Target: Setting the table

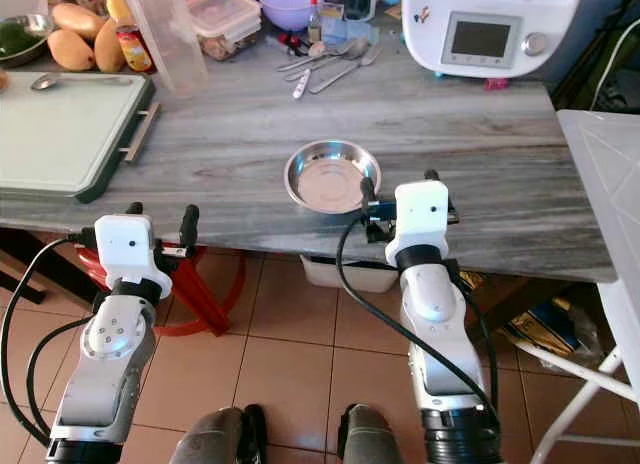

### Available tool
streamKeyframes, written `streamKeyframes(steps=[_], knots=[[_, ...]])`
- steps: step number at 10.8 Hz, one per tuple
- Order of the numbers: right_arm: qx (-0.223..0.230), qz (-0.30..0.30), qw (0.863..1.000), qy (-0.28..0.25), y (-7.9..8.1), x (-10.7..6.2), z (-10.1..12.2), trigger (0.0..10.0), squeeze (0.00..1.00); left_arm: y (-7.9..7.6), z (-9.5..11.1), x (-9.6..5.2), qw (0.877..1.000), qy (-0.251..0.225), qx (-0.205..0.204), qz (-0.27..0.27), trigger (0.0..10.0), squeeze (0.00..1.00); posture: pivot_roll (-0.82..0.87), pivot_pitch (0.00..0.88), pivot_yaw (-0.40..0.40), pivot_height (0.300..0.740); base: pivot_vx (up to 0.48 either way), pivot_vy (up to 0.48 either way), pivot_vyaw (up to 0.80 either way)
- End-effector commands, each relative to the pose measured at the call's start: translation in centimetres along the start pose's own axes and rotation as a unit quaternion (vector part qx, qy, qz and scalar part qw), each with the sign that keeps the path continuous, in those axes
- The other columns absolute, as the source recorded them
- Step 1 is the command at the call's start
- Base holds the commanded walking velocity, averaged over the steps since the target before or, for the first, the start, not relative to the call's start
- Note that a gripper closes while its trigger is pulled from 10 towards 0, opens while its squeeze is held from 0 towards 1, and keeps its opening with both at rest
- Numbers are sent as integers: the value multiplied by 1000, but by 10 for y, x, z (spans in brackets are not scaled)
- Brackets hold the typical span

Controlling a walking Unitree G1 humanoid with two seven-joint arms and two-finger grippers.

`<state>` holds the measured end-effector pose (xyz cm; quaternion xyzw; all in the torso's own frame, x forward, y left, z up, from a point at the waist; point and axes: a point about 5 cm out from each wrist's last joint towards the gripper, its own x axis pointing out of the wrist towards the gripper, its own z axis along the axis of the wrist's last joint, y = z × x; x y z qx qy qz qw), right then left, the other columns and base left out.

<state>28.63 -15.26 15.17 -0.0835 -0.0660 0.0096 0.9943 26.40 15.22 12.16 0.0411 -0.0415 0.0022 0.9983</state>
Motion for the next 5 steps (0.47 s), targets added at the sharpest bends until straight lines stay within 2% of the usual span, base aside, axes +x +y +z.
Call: streamKeyframes(steps=[1, 4, 5], knots=[[11, -9, 1000, 7, -3, 0, -2, 10000, 0, 1, -3, -1, 1000, 7, 5, 2, 10000, 0, -62, 152, 31, 740, 0, 0, 0], [9, -10, 1000, 7, -5, 1, -1, 10000, 0, 1, -3, -1, 1000, 7, 5, 3, 10000, 0, -62, 152, 29, 740, -80, 0, 0], [8, -14, 1000, 7, -6, 1, -1, 10000, 0, 1, -3, -1, 1000, 8, 4, 3, 10000, 0, -63, 152, 28, 740, -259, 0, 0]])
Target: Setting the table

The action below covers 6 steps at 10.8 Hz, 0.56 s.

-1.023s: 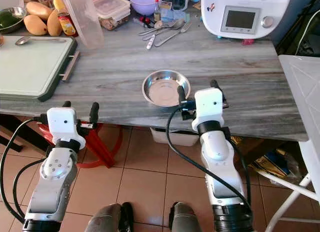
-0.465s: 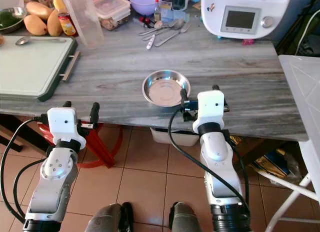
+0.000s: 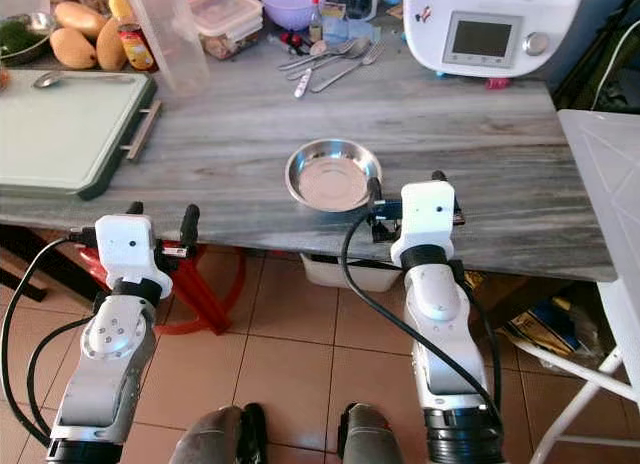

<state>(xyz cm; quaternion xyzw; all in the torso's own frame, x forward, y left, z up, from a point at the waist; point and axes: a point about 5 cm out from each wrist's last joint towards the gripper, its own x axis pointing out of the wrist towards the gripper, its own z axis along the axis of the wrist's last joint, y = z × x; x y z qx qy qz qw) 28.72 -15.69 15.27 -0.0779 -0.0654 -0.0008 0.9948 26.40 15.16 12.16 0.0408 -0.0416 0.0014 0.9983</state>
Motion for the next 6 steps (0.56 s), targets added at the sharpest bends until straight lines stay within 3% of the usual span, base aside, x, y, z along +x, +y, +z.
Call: streamKeyframes(steps=[1, 6], knots=[[3, -4, 1000, 6, -3, 0, -2, 10000, 0, 1, -3, -1, 1000, 8, 4, 3, 10000, 0, -63, 152, 28, 740, -255, 0, 0], [-12, -1, 1000, -19, -3, 2, 6, 10000, 0, 0, -4, -1, 1000, 8, 3, 3, 10000, 0, -67, 153, 25, 740, -307, 0, 0]])
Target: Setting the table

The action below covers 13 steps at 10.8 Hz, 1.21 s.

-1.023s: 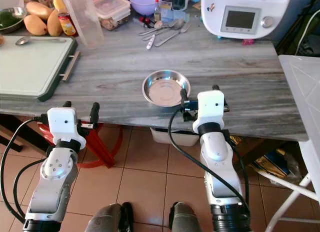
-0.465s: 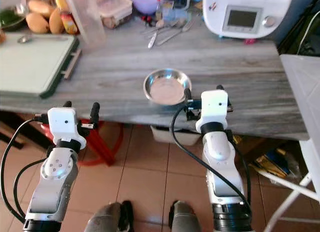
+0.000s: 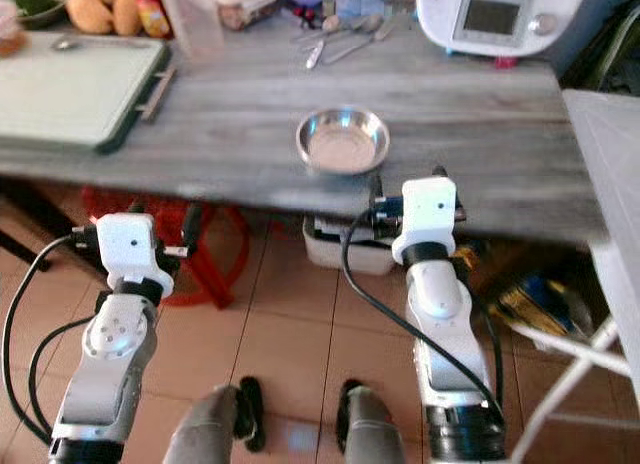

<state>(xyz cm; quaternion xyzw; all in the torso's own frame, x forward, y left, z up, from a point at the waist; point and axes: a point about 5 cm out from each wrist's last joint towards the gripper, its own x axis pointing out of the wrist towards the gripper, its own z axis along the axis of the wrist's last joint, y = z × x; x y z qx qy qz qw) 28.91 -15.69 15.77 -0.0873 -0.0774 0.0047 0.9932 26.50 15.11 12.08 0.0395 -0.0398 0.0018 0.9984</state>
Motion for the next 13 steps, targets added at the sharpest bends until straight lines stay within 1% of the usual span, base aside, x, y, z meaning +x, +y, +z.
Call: streamKeyframes(steps=[1, 3, 6, 8, 9, 13], knots=[[-4, -7, 1000, -7, -3, 0, 2, 10000, 0, 0, -3, -1, 1000, 7, 4, 2, 10000, 0, -67, 152, 25, 740, -322, 0, 0], [-5, -10, 1000, -8, -4, 0, 1, 10000, 0, 0, -3, 0, 1000, 6, 4, 2, 10000, 0, -66, 150, 25, 740, -313, 0, 0], [-10, -20, 1000, -17, -4, 1, 3, 10000, 0, 0, 0, 1, 1000, -5, 2, -6, 10000, 0, -62, 146, 27, 740, 0, 0, 0], [7, -22, 1000, -15, -6, 2, 3, 10000, 0, -2, 1, 0, 1000, -7, 0, -25, 10000, 0, -61, 145, 26, 740, 0, 0, 0], [11, -26, 1000, -7, -6, 3, 1, 10000, 0, -2, 0, 0, 1000, -3, -4, -26, 10000, 0, -61, 145, 26, 740, 0, -334, 0], [11, -20, 1000, -6, -6, 1, 0, 10000, 0, -2, 0, -1, 999, -3, -7, -31, 10000, 0, -66, 147, 28, 740, 0, -321, -800]])
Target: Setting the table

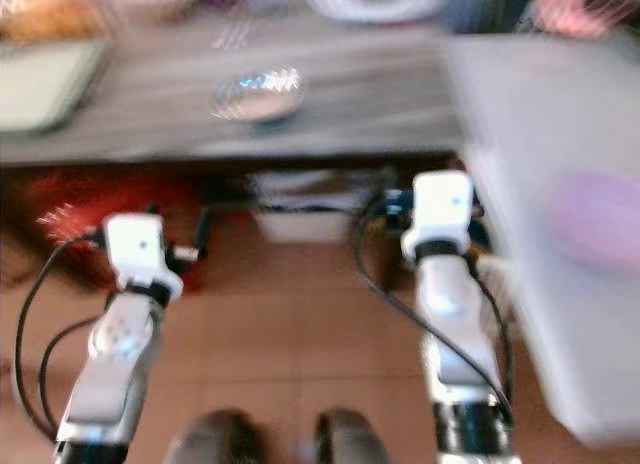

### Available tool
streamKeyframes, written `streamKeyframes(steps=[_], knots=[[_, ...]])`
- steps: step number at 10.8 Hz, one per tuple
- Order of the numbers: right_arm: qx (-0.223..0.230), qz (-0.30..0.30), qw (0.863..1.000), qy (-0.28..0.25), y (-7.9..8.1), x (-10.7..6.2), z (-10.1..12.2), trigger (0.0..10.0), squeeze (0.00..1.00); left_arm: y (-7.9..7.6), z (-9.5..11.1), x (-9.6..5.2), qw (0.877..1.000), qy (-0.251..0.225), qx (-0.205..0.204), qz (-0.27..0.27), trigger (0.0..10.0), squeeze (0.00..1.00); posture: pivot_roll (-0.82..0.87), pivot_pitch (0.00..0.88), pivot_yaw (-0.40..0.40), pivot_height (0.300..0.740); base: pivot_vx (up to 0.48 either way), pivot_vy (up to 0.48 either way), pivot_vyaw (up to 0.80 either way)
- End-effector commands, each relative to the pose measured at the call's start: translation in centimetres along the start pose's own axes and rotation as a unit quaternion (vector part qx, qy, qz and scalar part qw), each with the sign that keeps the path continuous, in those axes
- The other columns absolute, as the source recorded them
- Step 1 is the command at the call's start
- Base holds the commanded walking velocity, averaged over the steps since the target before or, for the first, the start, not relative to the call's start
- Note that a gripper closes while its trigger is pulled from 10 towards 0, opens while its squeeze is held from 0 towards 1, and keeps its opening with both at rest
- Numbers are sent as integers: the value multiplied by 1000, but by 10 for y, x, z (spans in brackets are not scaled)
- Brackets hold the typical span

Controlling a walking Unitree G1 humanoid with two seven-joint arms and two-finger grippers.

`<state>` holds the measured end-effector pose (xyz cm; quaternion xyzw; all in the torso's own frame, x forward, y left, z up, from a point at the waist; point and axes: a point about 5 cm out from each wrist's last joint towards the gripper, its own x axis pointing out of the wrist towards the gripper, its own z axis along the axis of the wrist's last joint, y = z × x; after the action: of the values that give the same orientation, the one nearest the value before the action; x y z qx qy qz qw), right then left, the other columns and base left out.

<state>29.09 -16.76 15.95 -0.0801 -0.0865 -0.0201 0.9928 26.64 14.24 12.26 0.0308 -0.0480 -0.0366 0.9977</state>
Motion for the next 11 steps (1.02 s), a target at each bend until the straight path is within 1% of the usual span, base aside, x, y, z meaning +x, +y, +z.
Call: streamKeyframes(steps=[1, 4, 5, 8, 9, 10, 11], knots=[[7, 12, 1000, -2, 6, -2, 1, 10000, 0, 6, -2, -3, 1000, 7, 3, 7, 10000, 0, -67, 149, 28, 740, 0, 0, 0], [3, 27, 1000, -8, 10, -2, 3, 10000, 0, 8, -3, -3, 1000, 9, 2, 12, 10000, 0, -66, 152, 23, 740, 0, 0, 0], [-6, 33, 999, -18, 11, -1, 7, 10000, 0, 9, -2, -3, 1000, 8, -1, 11, 10000, 0, -65, 152, 24, 740, 0, -247, 0], [-13, 36, 999, -25, 12, 0, 9, 10000, 0, 9, -2, -3, 1000, 7, -3, 12, 10000, 0, -65, 152, 25, 740, 0, -271, 0], [-18, 37, 999, -33, 12, 1, 12, 10000, 0, 9, -2, -3, 1000, 7, -4, 11, 10000, 0, -68, 151, 25, 740, 0, -259, 0], [-22, 36, 998, -42, 12, 2, 16, 10000, 0, 9, -2, -2, 1000, 7, -5, 11, 10000, 0, -67, 152, 26, 740, 0, 0, 0], [-45, 42, 996, -69, 14, 4, 26, 10000, 0, 8, -1, -2, 1000, 7, -7, 12, 10000, 0, -69, 152, 23, 740, 0, 0, 0]])
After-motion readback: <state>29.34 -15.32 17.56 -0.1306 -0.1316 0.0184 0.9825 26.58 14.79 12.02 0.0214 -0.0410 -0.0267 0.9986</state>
